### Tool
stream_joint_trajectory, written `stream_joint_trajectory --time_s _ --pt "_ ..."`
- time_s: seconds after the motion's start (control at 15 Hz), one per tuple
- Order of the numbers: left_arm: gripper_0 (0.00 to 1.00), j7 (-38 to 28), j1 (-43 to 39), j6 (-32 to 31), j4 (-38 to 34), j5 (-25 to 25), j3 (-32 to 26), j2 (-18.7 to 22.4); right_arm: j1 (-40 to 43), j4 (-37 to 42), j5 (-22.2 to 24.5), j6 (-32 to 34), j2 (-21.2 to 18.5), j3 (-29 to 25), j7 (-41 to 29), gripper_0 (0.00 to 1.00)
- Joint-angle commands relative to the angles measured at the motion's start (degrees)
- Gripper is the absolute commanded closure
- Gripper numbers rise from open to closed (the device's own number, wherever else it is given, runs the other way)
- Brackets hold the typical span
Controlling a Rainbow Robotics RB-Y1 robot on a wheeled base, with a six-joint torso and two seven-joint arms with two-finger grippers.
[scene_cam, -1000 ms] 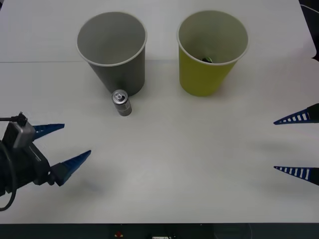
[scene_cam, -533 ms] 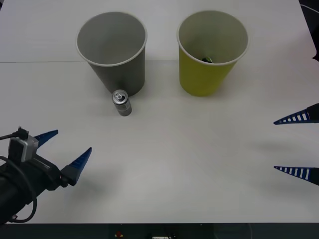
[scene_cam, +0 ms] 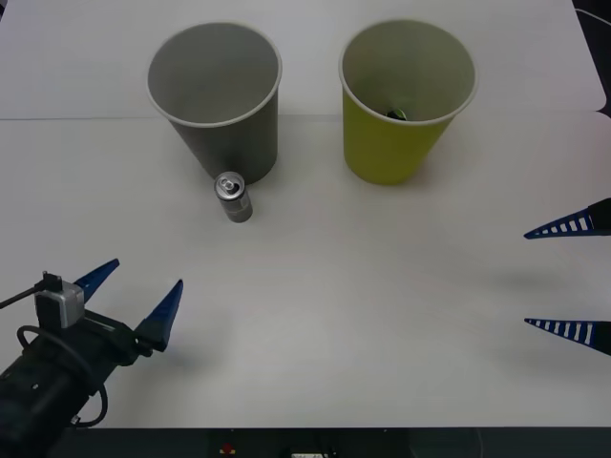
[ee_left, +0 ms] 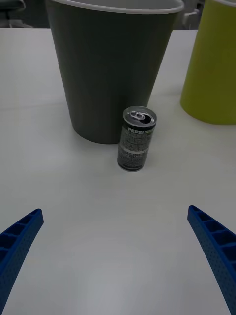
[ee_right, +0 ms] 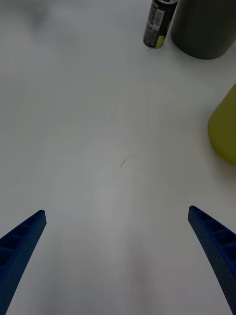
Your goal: Put the can into the green bin and the plastic bottle into the gray bin
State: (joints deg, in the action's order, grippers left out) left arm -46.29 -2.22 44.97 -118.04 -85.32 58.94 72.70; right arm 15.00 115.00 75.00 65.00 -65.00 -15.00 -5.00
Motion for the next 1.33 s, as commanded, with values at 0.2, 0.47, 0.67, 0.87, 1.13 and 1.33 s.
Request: stream_joint_trajectory --time_s 0.2,0.47,0.67,0.87,1.13,1.33 --pt "0.0 -1.96 9.6 2.93 9.94 -1.69 7.68 -7.75 0.0 0.0 0.0 0.0 0.0 0.0 0.0 0.0" --pt "0.0 -2.05 16.11 2.93 16.09 -0.02 11.11 -13.37 0.0 0.0 0.0 0.0 0.0 0.0 0.0 0.0" --pt "0.0 -2.05 20.77 2.84 21.19 1.21 13.22 -17.68 0.0 0.0 0.0 0.0 0.0 0.0 0.0 0.0" --pt "0.0 -2.05 24.37 1.87 26.29 2.35 14.18 -21.99 0.0 0.0 0.0 0.0 0.0 0.0 0.0 0.0" --pt "0.0 -2.31 27.45 1.61 32.97 2.79 14.18 -27.09 0.0 0.0 0.0 0.0 0.0 0.0 0.0 0.0" --pt "0.0 -2.84 29.56 1.61 37.54 3.06 14.18 -30.6 0.0 0.0 0.0 0.0 0.0 0.0 0.0 0.0"
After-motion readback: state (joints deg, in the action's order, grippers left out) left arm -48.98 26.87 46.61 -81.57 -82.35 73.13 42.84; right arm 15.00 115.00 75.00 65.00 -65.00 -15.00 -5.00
